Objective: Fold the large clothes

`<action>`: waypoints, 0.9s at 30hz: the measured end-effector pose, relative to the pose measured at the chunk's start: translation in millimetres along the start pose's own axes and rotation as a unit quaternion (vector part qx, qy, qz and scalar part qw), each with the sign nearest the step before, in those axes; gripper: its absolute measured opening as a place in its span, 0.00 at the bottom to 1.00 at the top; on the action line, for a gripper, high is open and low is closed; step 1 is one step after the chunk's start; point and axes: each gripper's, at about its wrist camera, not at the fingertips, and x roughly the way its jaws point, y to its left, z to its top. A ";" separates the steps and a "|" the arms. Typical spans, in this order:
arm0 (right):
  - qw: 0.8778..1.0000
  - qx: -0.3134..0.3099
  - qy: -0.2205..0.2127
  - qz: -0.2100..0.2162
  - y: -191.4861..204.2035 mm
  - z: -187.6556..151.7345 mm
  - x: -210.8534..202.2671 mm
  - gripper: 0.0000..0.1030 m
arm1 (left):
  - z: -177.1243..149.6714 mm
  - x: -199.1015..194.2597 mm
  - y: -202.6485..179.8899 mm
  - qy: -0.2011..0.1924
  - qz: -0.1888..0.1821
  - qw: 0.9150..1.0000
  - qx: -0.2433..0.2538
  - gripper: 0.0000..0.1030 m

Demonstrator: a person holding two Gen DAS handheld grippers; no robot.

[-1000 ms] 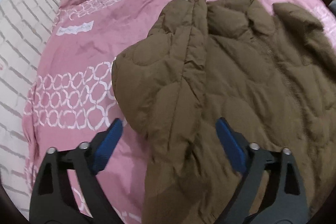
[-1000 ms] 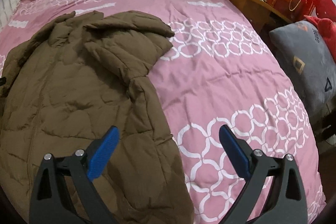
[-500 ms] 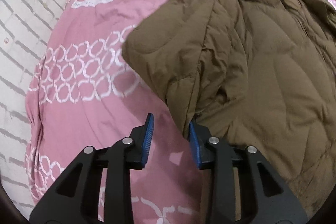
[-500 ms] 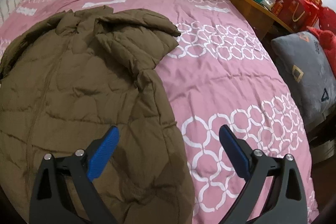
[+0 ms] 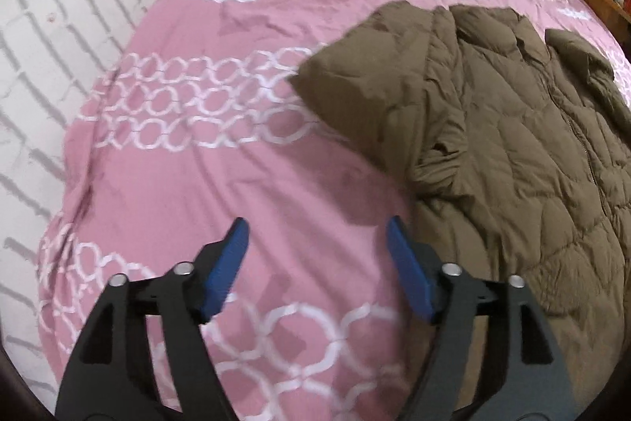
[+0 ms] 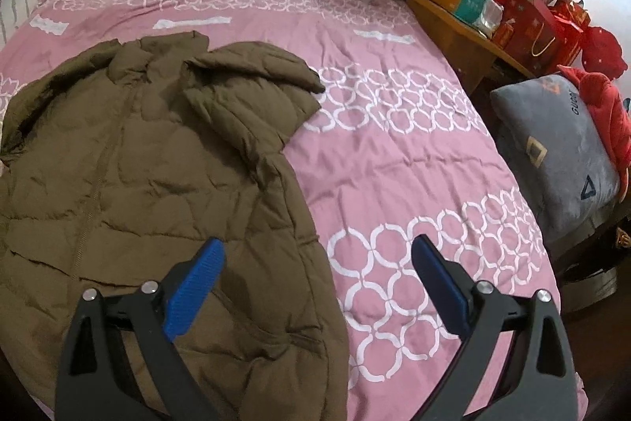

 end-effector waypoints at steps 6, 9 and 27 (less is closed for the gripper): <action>1.000 0.002 -0.003 0.007 8.9 -0.2 -7.7 0.93 | -16.3 -33.5 39.9 -0.009 0.019 1.000 -0.009 0.79; 1.000 0.003 -0.016 0.011 5.6 2.7 -8.2 0.93 | -21.5 -41.6 53.8 -0.004 0.036 0.999 -0.014 0.79; 0.999 -0.046 0.024 -0.007 -14.0 51.3 112.5 0.94 | 122.7 35.8 -65.1 0.020 0.014 1.000 0.008 0.86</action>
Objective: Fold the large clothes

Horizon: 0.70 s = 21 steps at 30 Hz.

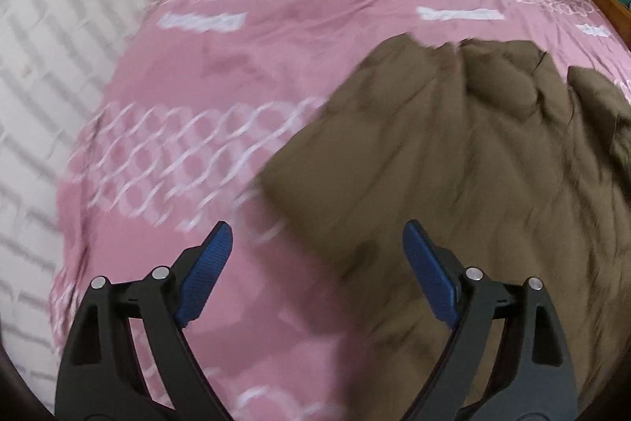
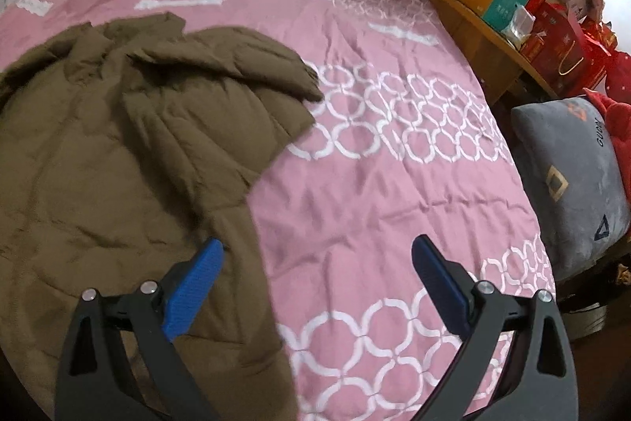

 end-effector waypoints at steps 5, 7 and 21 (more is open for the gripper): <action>0.999 0.032 0.019 0.003 -26.9 -8.7 13.2 0.94 | 47.0 48.3 -67.0 0.035 0.018 0.998 0.050 0.86; 0.999 0.039 0.022 -0.006 -37.1 -10.3 17.0 0.94 | 55.7 69.5 -84.6 0.052 0.035 0.996 0.066 0.83; 0.997 0.060 0.050 -0.009 -65.6 -9.1 36.8 0.94 | 4.4 15.5 -96.3 0.036 -0.060 0.995 0.078 0.07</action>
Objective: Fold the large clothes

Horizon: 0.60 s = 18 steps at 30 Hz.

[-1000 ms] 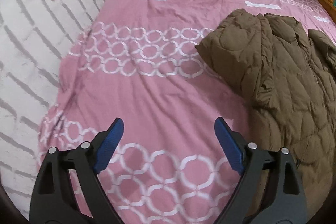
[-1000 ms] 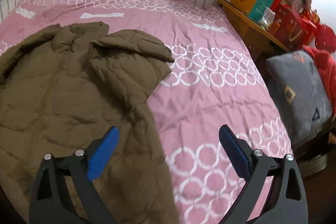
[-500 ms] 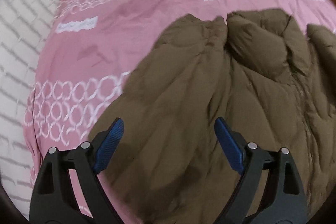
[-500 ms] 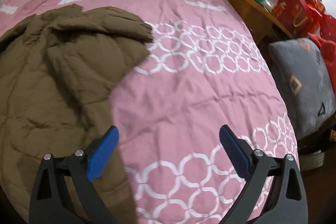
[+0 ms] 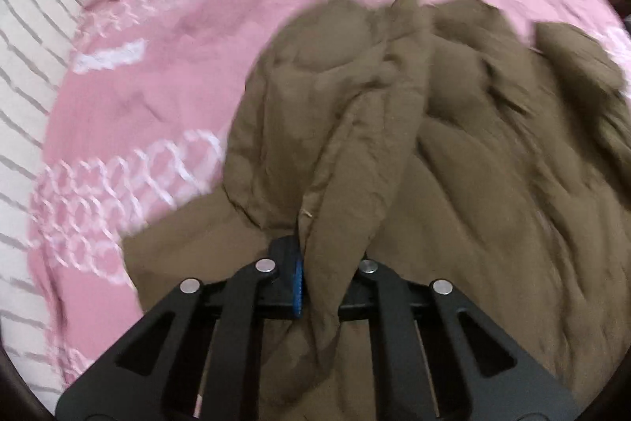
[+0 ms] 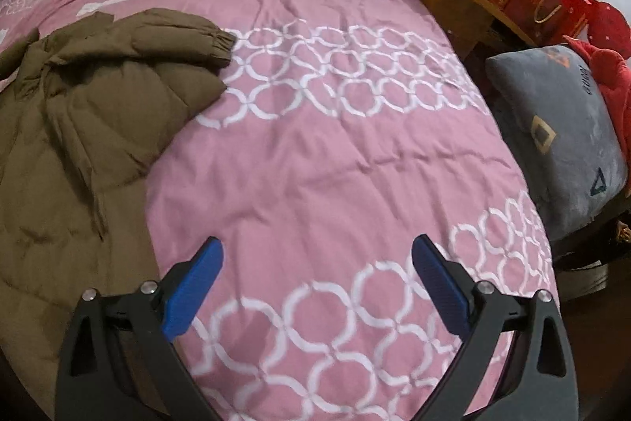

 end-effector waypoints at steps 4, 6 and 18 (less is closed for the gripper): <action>1.000 -0.007 -0.003 0.013 20.4 1.0 -7.1 0.94 | -51.6 -17.0 -27.4 0.006 -0.062 0.998 0.019 0.08; 1.000 -0.010 -0.001 0.024 29.3 -7.0 -14.0 0.94 | -73.2 -23.6 -40.4 0.004 -0.056 0.998 0.038 0.14; 1.000 -0.006 0.019 -0.016 65.8 -35.5 -55.9 0.94 | -113.6 -74.7 39.5 -0.116 -0.044 0.992 -0.032 0.90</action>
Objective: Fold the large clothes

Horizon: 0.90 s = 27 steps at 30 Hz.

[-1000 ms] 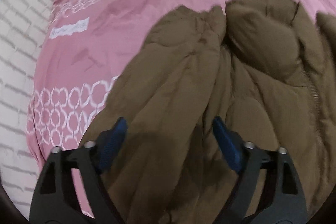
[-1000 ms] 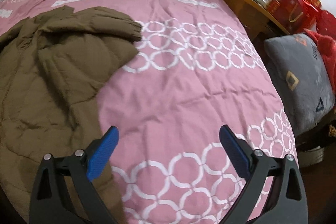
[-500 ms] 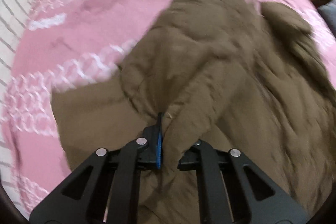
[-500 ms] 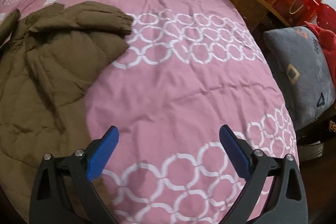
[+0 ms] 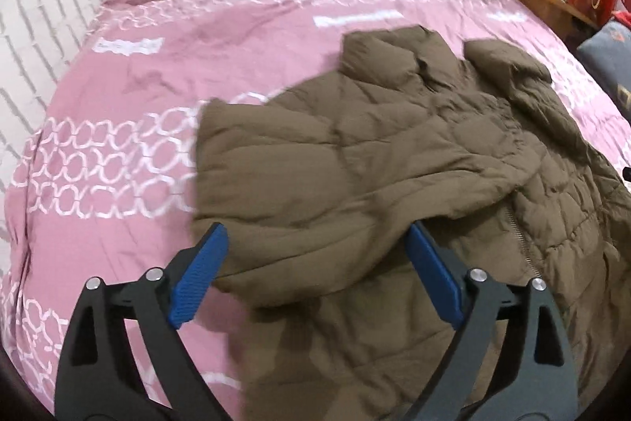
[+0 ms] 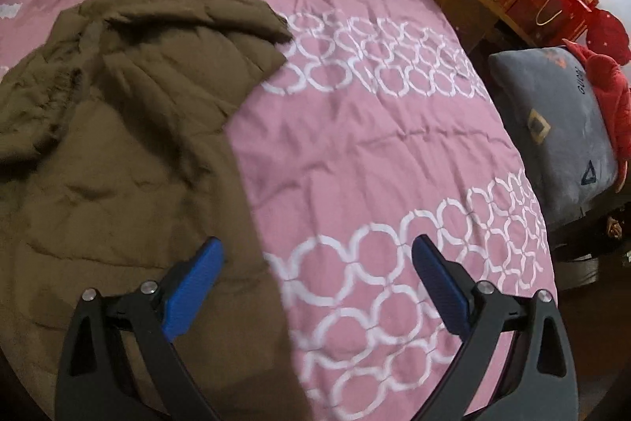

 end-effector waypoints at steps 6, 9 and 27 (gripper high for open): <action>1.000 -0.009 0.012 -0.019 66.7 24.8 -19.9 0.94 | 1.1 3.5 34.1 -0.024 0.018 1.000 -0.003 0.92; 1.000 -0.010 0.004 -0.008 101.3 44.3 -29.3 0.94 | 6.3 -1.3 52.2 -0.030 0.042 0.999 0.004 0.93; 0.981 -0.043 -0.021 0.190 192.0 88.9 -12.7 0.93 | 12.0 23.4 93.7 0.000 0.011 0.997 -0.080 0.95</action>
